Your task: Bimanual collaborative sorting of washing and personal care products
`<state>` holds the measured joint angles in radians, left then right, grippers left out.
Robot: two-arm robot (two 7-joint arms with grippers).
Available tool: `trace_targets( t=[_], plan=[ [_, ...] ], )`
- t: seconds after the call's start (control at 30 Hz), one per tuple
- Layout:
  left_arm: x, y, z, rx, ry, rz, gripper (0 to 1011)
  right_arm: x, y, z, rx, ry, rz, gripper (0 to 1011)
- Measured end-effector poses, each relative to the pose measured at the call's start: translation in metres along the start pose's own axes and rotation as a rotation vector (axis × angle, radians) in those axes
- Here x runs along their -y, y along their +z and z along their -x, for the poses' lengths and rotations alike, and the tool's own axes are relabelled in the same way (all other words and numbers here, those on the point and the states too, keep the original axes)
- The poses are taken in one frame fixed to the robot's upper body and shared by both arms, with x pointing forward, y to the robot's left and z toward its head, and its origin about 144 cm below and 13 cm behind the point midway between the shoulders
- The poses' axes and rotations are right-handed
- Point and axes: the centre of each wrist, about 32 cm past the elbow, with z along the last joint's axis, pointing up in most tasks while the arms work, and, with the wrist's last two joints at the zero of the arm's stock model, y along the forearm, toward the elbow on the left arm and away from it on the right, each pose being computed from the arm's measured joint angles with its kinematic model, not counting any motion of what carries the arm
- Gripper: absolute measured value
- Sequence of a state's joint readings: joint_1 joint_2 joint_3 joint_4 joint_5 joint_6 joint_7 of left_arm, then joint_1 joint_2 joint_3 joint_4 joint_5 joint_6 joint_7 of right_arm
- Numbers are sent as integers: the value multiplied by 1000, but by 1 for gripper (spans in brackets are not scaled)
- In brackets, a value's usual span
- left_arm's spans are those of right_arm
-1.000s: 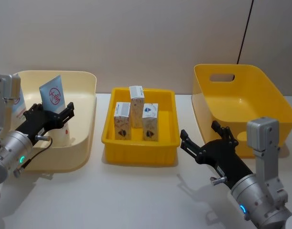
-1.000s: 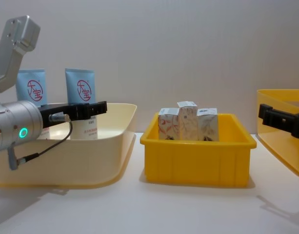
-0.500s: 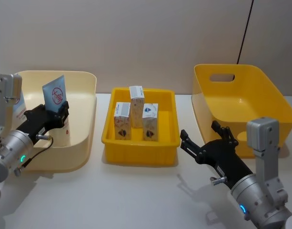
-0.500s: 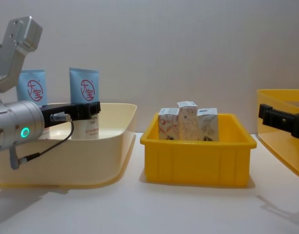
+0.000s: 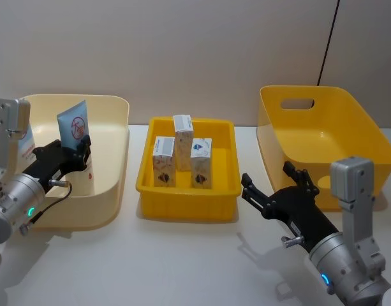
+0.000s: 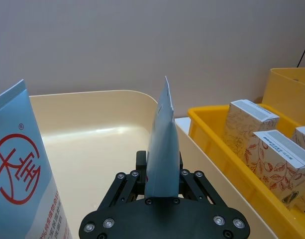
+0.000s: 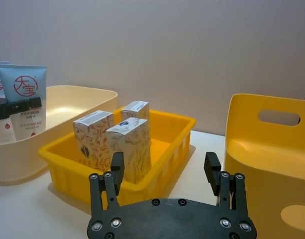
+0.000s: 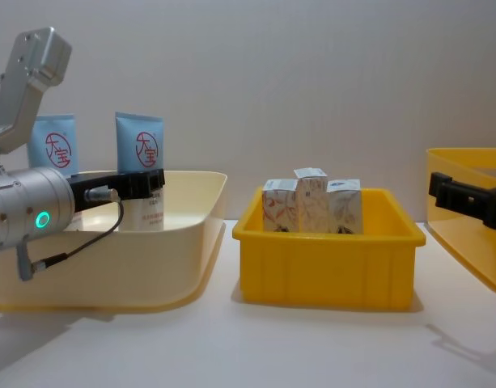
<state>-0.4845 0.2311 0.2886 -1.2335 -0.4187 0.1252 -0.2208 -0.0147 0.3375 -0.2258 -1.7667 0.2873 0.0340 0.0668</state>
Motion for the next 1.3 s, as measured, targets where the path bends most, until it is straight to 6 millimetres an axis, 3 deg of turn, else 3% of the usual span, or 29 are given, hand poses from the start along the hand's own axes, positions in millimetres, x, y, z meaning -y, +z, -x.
trace_targets(
  t=[0.37,1.3],
  plan=[
    [-1,2,-3,3,-41,23,283,0,0,0,0,0,0,1001],
    [-13,72,-15,10,-310,283,283,0,0,0,0,0,0,1001]
  ],
)
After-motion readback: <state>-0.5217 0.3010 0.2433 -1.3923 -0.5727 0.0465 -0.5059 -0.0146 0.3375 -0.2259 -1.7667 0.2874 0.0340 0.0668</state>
